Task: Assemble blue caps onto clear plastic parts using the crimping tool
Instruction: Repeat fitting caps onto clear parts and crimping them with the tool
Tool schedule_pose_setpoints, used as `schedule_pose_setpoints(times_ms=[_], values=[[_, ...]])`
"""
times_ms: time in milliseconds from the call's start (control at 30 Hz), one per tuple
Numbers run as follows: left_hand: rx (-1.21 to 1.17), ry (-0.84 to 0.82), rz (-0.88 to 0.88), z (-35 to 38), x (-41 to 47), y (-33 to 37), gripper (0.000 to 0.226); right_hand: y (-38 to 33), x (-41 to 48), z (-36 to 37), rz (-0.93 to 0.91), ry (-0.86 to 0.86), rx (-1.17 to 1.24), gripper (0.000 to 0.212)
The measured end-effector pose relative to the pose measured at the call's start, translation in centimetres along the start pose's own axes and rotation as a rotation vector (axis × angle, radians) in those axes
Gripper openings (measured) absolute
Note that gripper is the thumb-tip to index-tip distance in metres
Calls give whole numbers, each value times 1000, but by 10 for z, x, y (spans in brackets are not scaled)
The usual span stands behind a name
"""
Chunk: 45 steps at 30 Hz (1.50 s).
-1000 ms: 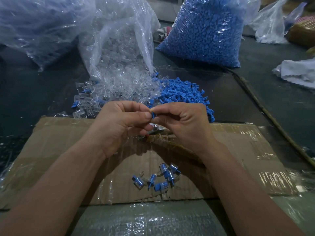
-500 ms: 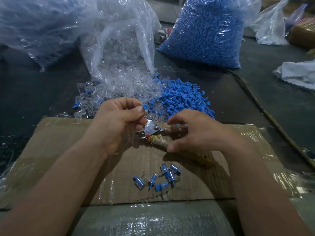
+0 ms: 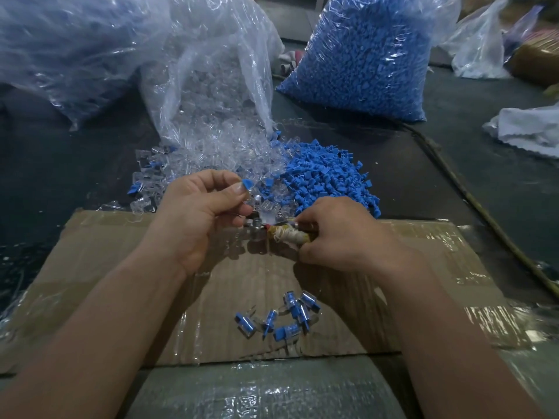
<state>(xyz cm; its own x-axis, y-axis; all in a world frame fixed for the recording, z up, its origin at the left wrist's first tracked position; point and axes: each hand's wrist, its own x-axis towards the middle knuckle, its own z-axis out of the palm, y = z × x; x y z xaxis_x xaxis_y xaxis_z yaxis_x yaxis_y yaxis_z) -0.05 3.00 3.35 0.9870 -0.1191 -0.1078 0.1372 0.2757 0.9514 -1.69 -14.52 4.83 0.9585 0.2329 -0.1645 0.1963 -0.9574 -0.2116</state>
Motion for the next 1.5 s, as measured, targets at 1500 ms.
schedule_pose_setpoints(times_ms=[1500], values=[[15,34,246,9,-5,-7,13,-6,-3,3,-45,195,186,21]])
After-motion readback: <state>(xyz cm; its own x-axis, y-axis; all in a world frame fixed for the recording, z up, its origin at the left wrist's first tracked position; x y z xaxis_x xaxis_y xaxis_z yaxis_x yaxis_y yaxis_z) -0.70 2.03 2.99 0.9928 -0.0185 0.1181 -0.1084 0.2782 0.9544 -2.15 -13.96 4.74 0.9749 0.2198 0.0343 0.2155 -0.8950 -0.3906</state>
